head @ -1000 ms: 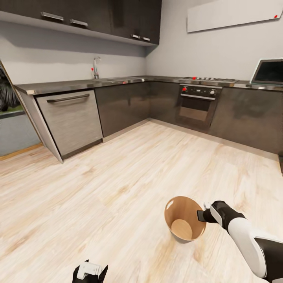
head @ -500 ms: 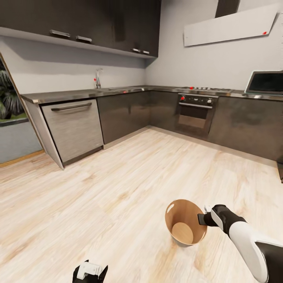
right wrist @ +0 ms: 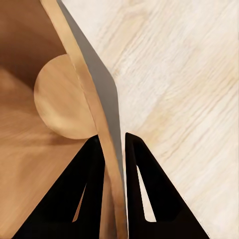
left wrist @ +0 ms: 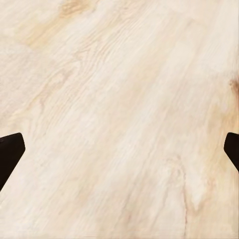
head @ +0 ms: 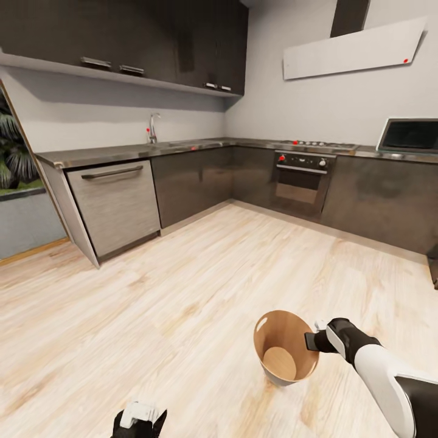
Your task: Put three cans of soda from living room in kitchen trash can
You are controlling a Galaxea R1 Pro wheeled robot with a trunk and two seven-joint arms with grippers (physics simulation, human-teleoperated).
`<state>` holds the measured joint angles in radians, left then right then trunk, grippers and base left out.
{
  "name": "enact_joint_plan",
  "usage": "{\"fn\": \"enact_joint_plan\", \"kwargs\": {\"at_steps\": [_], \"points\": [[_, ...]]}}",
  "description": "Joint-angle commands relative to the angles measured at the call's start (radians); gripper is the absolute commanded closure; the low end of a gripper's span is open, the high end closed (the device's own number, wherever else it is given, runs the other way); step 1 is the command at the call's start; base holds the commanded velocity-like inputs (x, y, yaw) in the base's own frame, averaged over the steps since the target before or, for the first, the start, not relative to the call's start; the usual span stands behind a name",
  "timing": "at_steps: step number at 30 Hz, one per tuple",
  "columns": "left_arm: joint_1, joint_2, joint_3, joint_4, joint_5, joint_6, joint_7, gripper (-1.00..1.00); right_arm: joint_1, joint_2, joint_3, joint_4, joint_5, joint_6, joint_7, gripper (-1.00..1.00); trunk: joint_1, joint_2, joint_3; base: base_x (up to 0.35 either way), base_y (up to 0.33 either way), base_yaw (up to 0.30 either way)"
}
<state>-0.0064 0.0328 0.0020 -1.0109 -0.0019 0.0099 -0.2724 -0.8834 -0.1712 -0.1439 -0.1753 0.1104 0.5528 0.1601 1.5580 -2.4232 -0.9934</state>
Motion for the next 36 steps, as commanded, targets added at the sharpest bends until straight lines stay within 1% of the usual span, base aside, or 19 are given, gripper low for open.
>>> {"fn": "enact_joint_plan", "kwargs": {"at_steps": [1, 2, 3, 6, 7, 10, 11, 12, 13, 17, 18, 21, 22, 27, 31, 34, 36], "points": [[-0.038, 0.000, 0.001, -0.008, 0.004, 0.087, 0.000, -1.00, 0.000, 0.001, -0.006, -0.002, -0.007, 0.003, 0.005, 1.00, -0.004, 0.007, 0.003, 0.000, 0.000, 0.000], [-0.057, 0.001, 0.001, -0.010, 0.005, 0.125, -0.001, -1.00, 0.000, 0.001, -0.005, -0.002, -0.007, 0.004, 0.005, 1.00, -0.008, 0.014, 0.006, 0.000, 0.000, 0.000], [-0.124, 0.001, 0.001, -0.011, 0.007, 0.229, -0.002, -1.00, 0.000, 0.001, -0.005, -0.002, -0.006, 0.005, 0.006, 1.00, -0.012, 0.021, 0.010, 0.000, 0.000, 0.000], [-0.201, 0.000, 0.001, -0.005, 0.005, 0.308, -0.002, -1.00, 0.000, 0.001, -0.005, -0.001, -0.006, 0.006, 0.007, 1.00, -0.023, 0.042, 0.019, 0.000, 0.000, 0.000], [-0.250, 0.000, 0.002, 0.007, 0.004, 0.356, -0.002, -1.00, 0.000, 0.001, -0.005, -0.001, -0.006, 0.007, 0.007, 1.00, -0.027, 0.049, 0.022, 0.000, 0.000, 0.000], [-0.312, 0.000, 0.001, 0.037, 0.002, 0.427, -0.002, -1.00, 0.000, 0.001, -0.005, -0.001, -0.006, 0.007, 0.007, 1.00, -0.038, 0.070, 0.031, 0.000, 0.000, 0.000], [-0.370, 0.000, 0.001, 0.071, 0.001, 0.480, -0.003, -1.00, 0.000, 0.001, -0.004, -0.001, -0.006, 0.007, 0.007, 1.00, -0.042, 0.077, 0.035, 0.000, 0.000, 0.000], [-0.388, 0.000, 0.002, 0.086, 0.001, 0.492, -0.004, -1.00, 0.000, 0.001, -0.005, -0.001, -0.006, 0.007, 0.007, 1.00, -0.046, 0.084, 0.038, 0.000, 0.000, 0.000], [-0.419, 0.004, 0.002, 0.133, 0.001, 0.508, -0.004, -1.00, 0.000, 0.001, -0.004, -0.001, -0.004, 0.007, 0.007, 1.00, -0.050, 0.091, 0.041, 0.000, 0.000, 0.000], [-0.458, 0.030, 0.002, 0.227, 0.005, 0.524, -0.004, -1.00, 0.000, 0.002, -0.005, -0.004, -0.003, 0.016, 0.007, 1.00, -0.065, 0.119, 0.053, 0.000, 0.000, 0.000], [-0.468, 0.042, 0.003, 0.257, 0.006, 0.527, -0.005, -1.00, 0.000, 0.002, -0.005, -0.006, -0.002, 0.030, 0.007, 1.00, -0.069, 0.126, 0.057, 0.000, 0.000, 0.000], [-0.476, 0.052, 0.003, 0.283, 0.008, 0.526, -0.004, -1.00, 0.000, 0.001, -0.005, -0.008, -0.002, 0.047, 0.007, 1.00, -0.081, 0.147, 0.066, 0.000, 0.000, 0.000], [-0.479, 0.056, 0.003, 0.292, 0.008, 0.522, -0.003, -1.00, 0.000, 0.001, -0.005, -0.009, -0.002, 0.053, 0.007, 1.00, -0.081, 0.147, 0.066, 0.000, 0.000, 0.000], [-0.482, 0.060, 0.001, 0.298, 0.009, 0.516, -0.003, -1.00, 0.000, -0.001, -0.004, -0.010, -0.002, 0.060, 0.008, 1.00, -0.081, 0.147, 0.066, 0.000, 0.000, 0.000], [-0.483, 0.061, -0.001, 0.303, 0.009, 0.454, -0.002, -1.00, 0.000, -0.001, -0.004, -0.012, 0.000, 0.063, 0.007, 1.00, -0.081, 0.147, 0.066, 0.000, 0.000, 0.000], [-0.483, 0.061, -0.002, 0.300, 0.007, 0.432, 0.000, -1.00, 0.000, -0.001, -0.004, -0.011, 0.000, 0.064, 0.007, 1.00, -0.081, 0.147, 0.066, -0.037, 0.000, 0.000], [-0.483, 0.061, -0.002, 0.299, 0.007, 0.429, 0.001, -1.00, 0.000, -0.001, -0.004, -0.012, 0.000, 0.064, 0.007, 1.00, -0.081, 0.147, 0.066, -0.045, 0.000, 0.000]]}}
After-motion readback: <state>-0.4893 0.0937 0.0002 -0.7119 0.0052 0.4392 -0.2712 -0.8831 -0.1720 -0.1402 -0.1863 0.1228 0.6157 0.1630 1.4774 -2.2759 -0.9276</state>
